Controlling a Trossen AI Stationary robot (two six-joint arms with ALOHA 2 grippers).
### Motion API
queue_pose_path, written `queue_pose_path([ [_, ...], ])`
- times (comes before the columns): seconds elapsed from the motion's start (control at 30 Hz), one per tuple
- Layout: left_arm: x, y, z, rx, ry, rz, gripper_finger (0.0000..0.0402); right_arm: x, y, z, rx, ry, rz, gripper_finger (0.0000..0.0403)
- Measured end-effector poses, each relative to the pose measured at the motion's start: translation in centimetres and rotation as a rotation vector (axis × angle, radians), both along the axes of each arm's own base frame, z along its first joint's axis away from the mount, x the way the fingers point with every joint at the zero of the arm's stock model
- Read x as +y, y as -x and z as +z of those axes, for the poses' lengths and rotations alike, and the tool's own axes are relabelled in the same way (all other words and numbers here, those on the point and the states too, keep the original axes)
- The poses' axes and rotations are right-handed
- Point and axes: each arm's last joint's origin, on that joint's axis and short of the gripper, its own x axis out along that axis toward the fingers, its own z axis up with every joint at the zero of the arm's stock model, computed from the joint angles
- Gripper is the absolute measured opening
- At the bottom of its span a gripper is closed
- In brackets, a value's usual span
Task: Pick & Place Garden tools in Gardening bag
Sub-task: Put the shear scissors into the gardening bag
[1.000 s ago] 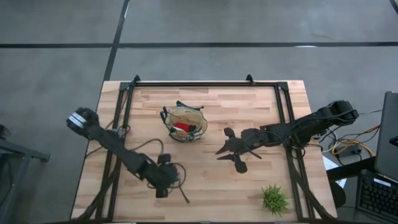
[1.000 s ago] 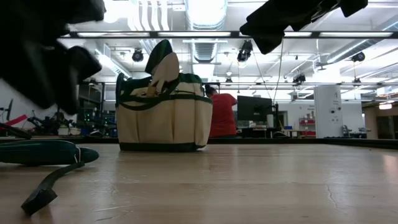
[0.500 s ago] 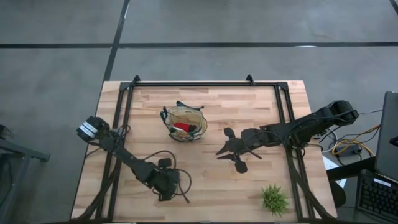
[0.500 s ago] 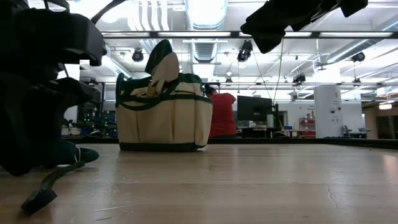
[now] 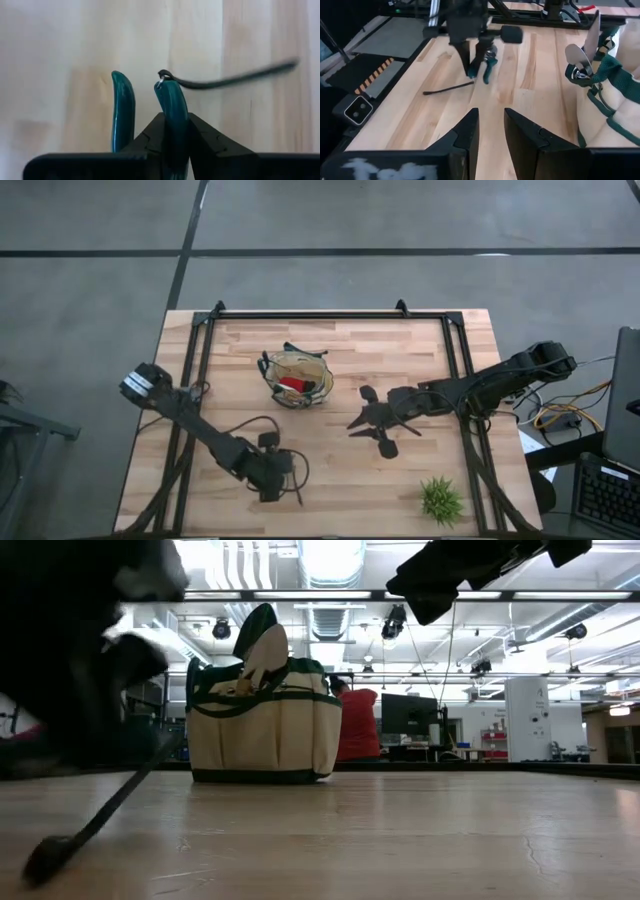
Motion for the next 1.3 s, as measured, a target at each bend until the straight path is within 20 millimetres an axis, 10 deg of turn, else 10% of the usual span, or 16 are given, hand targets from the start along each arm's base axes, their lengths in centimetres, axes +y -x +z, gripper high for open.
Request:
queue_pose_path([
  [0.67, 4.1, -1.7, 13.6, -0.442, 0.172, 0.143, 0.0053, 5.9, 0.5, -0.8, -0.213, 0.324, 0.344, 0.0066],
  [1.3, 4.8, -2.6, 17.7, -0.577, 0.28, 0.19, 0.0053, 9.6, 0.5, 0.3, -0.621, 0.987, 0.272, 0.0184],
])
